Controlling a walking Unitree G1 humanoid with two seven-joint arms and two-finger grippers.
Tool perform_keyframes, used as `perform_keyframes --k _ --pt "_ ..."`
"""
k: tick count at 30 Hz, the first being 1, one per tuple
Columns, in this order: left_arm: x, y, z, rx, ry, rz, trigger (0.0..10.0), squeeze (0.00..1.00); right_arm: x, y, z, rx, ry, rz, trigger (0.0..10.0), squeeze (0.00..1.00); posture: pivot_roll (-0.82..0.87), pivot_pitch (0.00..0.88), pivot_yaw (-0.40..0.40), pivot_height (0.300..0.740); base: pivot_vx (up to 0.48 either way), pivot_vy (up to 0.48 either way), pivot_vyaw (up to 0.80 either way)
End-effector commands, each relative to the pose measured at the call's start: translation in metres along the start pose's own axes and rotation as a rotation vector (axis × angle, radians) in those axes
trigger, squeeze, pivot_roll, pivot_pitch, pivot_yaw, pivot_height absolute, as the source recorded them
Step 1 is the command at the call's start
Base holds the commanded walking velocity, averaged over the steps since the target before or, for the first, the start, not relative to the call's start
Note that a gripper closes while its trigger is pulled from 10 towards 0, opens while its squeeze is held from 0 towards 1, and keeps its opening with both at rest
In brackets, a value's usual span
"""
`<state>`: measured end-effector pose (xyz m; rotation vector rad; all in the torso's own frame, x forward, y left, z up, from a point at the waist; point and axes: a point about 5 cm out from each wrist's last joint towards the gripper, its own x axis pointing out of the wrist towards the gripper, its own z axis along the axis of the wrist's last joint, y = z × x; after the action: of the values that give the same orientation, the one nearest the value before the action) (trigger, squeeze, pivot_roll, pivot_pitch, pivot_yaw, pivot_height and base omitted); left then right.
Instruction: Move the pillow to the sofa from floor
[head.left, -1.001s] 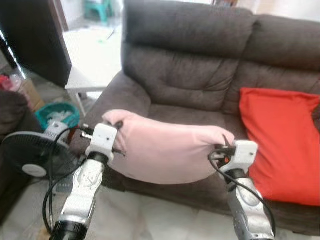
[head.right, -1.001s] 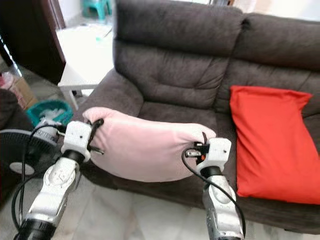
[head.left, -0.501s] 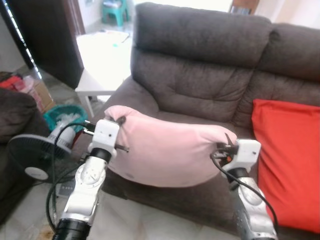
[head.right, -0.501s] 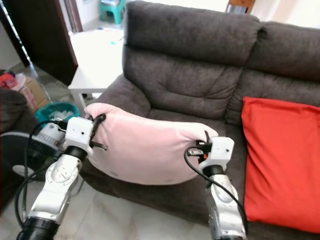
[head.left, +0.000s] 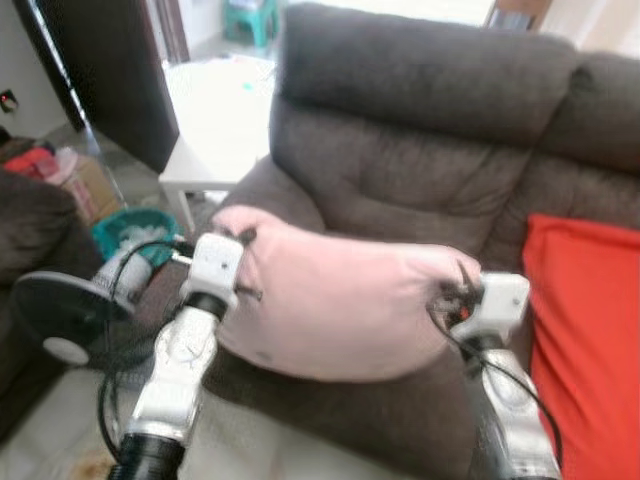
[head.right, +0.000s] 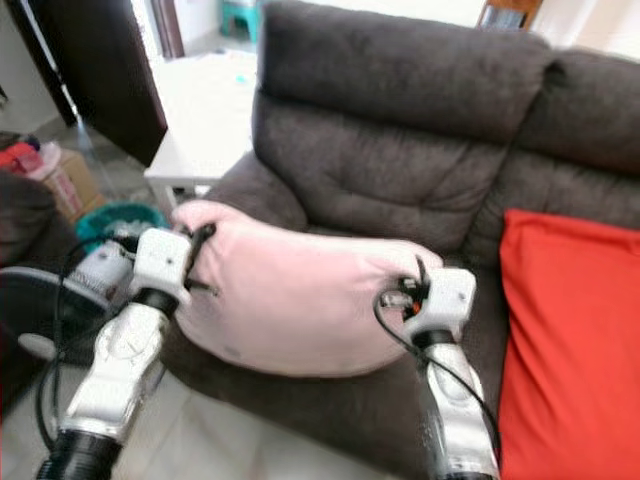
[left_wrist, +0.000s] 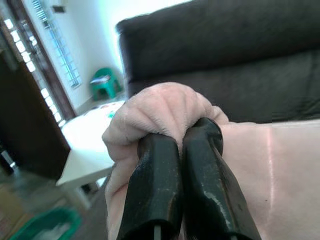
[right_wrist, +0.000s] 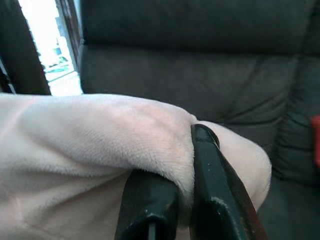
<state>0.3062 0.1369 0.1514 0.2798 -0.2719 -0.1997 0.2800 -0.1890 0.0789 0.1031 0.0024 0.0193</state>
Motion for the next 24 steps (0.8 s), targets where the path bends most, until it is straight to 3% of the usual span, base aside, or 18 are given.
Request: perform_keyframes --k 1,13,20,24 --pt "0.004 0.017 0.014 0.015 -0.063 0.058 10.0 0.00 0.006 0.003 0.018 0.003 -0.087 0.003 10.0 0.00 0.14 0.067 -0.060 0.740 0.326 0.000 0.74" --pt "0.005 0.016 0.014 0.013 -0.063 0.054 10.0 0.00 0.008 0.001 0.021 -0.005 -0.095 0.003 10.0 0.00 0.13 0.069 -0.060 0.740 0.330 0.000 0.03" --pt "0.007 0.011 0.014 0.003 -0.059 0.023 10.0 0.00 0.009 0.001 0.023 -0.011 -0.101 0.008 10.0 0.00 0.13 0.068 -0.061 0.740 0.318 0.000 0.78" --pt "0.006 0.006 0.012 -0.037 -0.040 -0.013 10.0 0.00 0.010 0.000 0.023 -0.008 -0.098 0.004 10.0 0.00 0.13 0.064 -0.061 0.740 0.000 0.000 0.60"
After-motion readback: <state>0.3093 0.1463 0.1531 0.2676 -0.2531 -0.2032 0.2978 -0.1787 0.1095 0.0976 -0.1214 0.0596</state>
